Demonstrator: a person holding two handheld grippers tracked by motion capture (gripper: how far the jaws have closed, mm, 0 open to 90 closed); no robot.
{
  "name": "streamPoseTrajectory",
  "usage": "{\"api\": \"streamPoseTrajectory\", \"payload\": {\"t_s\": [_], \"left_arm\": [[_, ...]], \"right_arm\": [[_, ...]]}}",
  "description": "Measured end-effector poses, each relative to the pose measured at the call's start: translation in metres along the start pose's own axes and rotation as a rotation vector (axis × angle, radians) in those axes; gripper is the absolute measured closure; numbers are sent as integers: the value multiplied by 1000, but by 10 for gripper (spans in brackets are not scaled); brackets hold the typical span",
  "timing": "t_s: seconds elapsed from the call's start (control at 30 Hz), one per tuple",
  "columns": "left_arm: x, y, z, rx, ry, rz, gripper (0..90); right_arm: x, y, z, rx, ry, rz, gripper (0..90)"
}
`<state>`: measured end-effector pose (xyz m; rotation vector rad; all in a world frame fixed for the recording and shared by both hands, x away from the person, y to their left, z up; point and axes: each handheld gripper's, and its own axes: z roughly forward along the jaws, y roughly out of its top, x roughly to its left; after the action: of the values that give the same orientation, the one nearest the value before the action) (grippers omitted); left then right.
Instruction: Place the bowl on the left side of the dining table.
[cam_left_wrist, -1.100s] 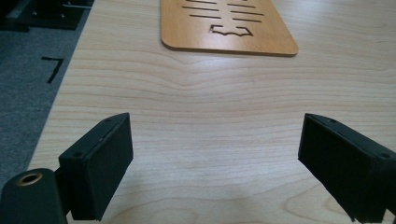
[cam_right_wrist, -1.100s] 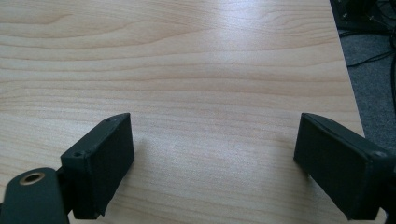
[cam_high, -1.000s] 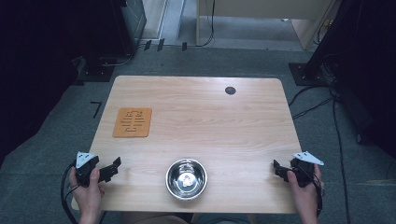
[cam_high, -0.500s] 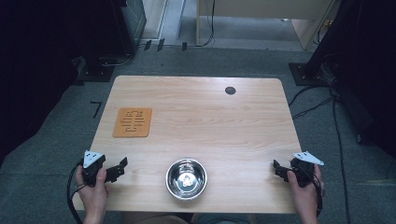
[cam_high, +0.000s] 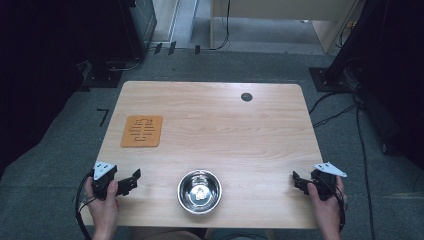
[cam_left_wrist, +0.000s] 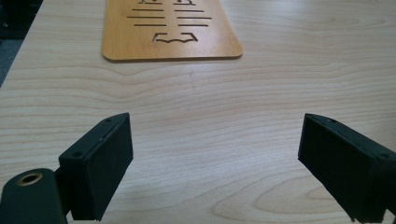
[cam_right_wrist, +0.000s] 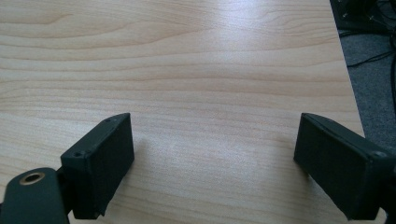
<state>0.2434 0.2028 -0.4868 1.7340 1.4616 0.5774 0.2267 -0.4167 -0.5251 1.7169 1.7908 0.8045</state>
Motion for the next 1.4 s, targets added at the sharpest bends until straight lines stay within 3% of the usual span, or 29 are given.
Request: {"api": "streamPoseTrajectory", "payload": {"t_s": [0.17, 1.4], "left_arm": [[-4, 1, -1, -3, -20, -9, 101], [-41, 6, -3, -15, -71, 69, 101]], "right_arm": [[0, 0, 0, 0, 0, 0, 115], [0, 0, 0, 0, 0, 0, 114]]}}
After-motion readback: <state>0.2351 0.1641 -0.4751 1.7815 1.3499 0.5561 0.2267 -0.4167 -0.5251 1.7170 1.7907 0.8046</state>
